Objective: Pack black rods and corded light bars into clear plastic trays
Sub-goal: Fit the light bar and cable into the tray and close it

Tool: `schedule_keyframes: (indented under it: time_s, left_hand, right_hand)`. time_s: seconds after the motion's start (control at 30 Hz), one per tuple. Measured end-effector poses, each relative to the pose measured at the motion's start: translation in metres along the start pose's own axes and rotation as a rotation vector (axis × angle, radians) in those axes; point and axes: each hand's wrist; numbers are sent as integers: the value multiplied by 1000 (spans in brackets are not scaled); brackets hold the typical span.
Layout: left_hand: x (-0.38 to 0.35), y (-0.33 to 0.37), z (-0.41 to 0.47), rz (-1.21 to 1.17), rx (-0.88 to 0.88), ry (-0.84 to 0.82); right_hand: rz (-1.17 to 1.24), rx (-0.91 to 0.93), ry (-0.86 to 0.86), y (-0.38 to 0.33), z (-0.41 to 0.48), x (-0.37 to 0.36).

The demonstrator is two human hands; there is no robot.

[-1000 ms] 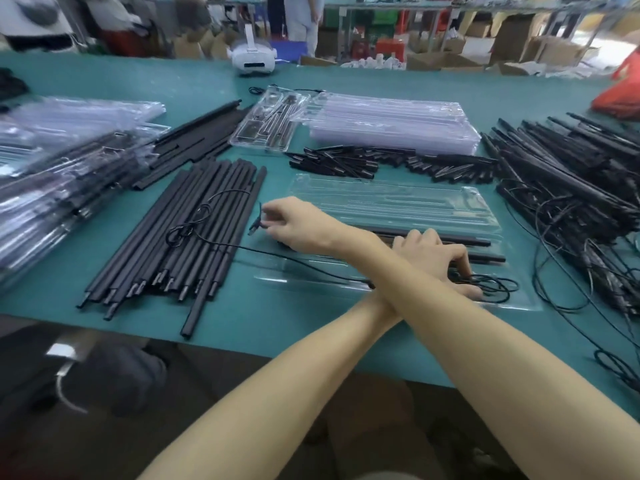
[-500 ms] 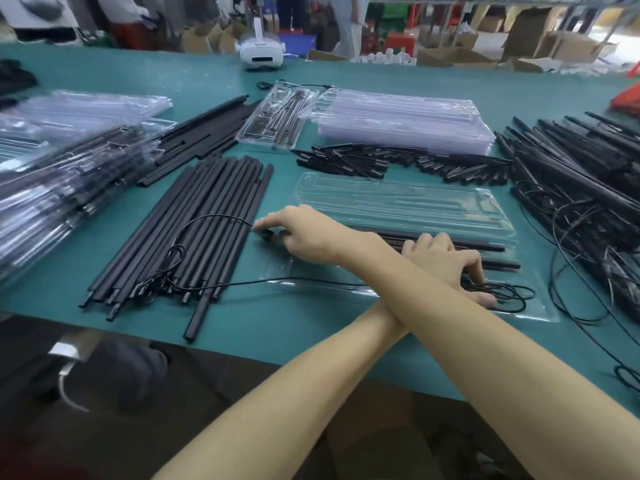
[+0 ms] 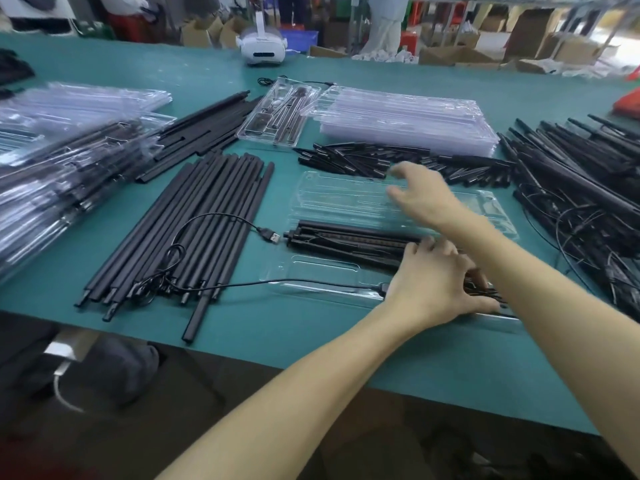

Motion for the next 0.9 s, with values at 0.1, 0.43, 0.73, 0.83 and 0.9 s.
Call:
schedule_keyframes:
  time_s: [0.1, 0.43, 0.73, 0.83, 0.9]
  left_hand:
    - [-3, 2, 3, -3, -2, 23]
    - [-4, 3, 3, -21, -13, 51]
    - [-7, 0, 6, -42, -19, 55]
    - [-7, -1, 5, -51, -26, 49]
    - [-6, -2, 6, -49, -26, 45]
  right_hand:
    - [-127, -216, 22, 56, 5, 13]
    - [20, -492, 263, 95, -7, 1]
    - [794, -639, 386, 116, -13, 32]
    - [997, -628, 420, 122, -19, 38]
    - [1065, -571, 412, 121, -23, 38]
Point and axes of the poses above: each hand's wrist, its own z-axis towards the middle knuckle, its own x-axis out of the back of the hand, y = z × x, and after that the axes turned 9 degrees about -x, right-handed
